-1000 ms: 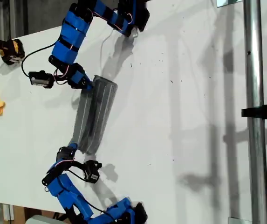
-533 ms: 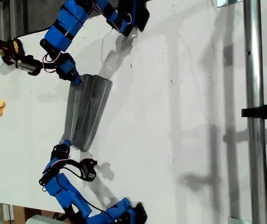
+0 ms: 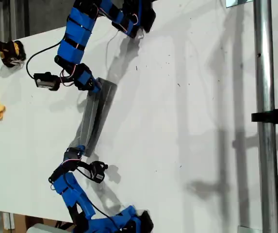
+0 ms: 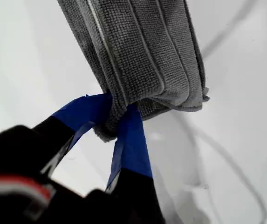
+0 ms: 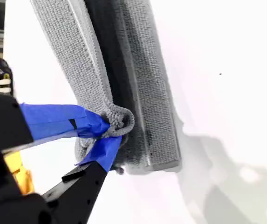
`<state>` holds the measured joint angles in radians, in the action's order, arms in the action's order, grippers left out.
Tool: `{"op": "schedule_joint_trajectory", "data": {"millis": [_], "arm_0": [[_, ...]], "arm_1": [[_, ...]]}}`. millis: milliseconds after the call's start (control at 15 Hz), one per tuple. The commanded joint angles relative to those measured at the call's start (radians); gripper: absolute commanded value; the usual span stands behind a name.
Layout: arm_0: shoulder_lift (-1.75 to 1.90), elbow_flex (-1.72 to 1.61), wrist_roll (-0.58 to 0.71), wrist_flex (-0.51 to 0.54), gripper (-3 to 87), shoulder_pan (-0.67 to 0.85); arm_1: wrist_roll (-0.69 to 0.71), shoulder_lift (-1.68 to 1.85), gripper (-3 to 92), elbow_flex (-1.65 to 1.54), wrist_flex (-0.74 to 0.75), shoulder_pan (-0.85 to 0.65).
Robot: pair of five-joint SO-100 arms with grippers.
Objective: Grasp corners of a towel and fold twice.
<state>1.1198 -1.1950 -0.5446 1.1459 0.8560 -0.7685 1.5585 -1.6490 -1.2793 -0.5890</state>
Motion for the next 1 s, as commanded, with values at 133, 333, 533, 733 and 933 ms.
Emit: {"op": "schedule_joint_trajectory", "data": {"millis": [133, 333, 533, 733, 933], "arm_0": [[-0.153, 0.225, -0.057, 0.16, -2.5, 0.055], [-0.242, 0.295, -0.095, 0.221, -1.3, 0.08], [-0.27, 0.313, -0.115, 0.256, 1.0, 0.101], [-0.225, 0.35, -0.124, 0.345, 16.8, 0.101], [-0.031, 0.339, -0.147, 0.446, 23.6, 0.095]], "arm_1": [[-0.04, -0.112, -0.2, 0.006, 0.0, 0.029], [-0.054, -0.198, -0.2, 0.015, -0.015, 0.031], [-0.054, -0.279, -0.2, 0.052, -0.031, 0.026], [-0.075, -0.282, 19.3, 0.123, -0.144, 0.025], [-0.097, -0.087, 32.1, 0.144, -0.288, 0.002]]}}
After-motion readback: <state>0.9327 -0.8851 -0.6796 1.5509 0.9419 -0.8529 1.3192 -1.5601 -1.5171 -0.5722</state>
